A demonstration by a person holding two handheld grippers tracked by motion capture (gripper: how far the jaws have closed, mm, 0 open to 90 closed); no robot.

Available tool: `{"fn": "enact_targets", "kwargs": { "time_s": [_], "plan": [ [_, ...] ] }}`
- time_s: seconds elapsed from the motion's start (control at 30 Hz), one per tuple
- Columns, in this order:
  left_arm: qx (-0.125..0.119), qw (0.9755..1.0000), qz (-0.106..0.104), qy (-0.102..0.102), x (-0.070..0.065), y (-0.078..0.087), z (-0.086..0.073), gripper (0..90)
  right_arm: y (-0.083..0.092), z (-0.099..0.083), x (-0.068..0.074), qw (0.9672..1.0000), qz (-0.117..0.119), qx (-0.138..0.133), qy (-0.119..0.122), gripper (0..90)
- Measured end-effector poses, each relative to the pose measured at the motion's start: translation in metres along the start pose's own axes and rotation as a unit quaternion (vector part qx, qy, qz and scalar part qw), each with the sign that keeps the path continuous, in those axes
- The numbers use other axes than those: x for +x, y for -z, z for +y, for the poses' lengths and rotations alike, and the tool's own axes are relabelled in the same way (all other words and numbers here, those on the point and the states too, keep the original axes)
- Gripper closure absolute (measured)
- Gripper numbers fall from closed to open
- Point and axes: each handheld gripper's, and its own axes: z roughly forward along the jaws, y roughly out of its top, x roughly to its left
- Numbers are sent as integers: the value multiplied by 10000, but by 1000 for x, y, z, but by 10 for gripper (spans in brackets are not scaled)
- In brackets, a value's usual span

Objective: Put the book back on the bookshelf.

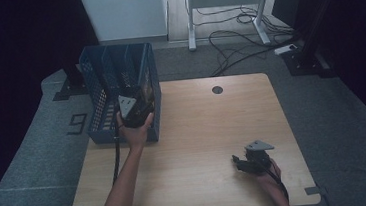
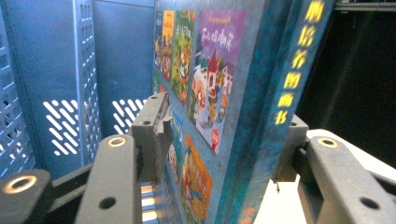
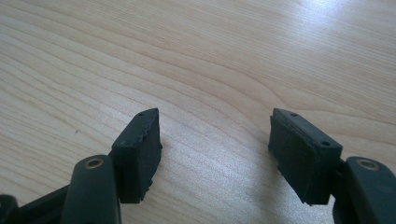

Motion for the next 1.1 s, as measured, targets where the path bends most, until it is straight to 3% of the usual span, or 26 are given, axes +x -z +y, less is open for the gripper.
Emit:
{"fn": "enact_targets", "kwargs": {
  "time_s": [0.3, 0.37, 0.43, 0.5, 0.67, 0.73, 0.93, 1.1],
  "plan": [
    [-4, 10000, -65, -20, 2, 6, 3, 463, 0, 0, 0, 10000, -1, 1, -1, 334],
    [-21, 10000, 57, -67, 3, 6, 3, 484, 0, 0, 0, 10000, 0, 1, -1, 334],
    [-35, 9999, 141, -76, 4, 5, 4, 570, 0, 0, 0, 10000, -1, 0, 0, 334],
    [-97, 9996, 185, -195, 4, 6, 5, 712, 0, 0, 0, 10000, 1, 1, -1, 334],
    [-53, 9961, 574, -664, -3, 5, 8, 780, 0, 0, 0, 10000, 1, -2, 4, 334],
    [-68, 9952, 711, -677, -1, 5, 9, 803, 0, 0, 0, 10000, 0, -1, 6, 333],
    [-69, 9948, 689, -749, 6, 8, 8, 812, 0, 0, 0, 10000, 7, 2, -3, 333],
    [-89, 9961, 453, -758, 1, 8, 7, 776, 0, 0, 0, 10000, 1, 0, -1, 333]
  ]
}}
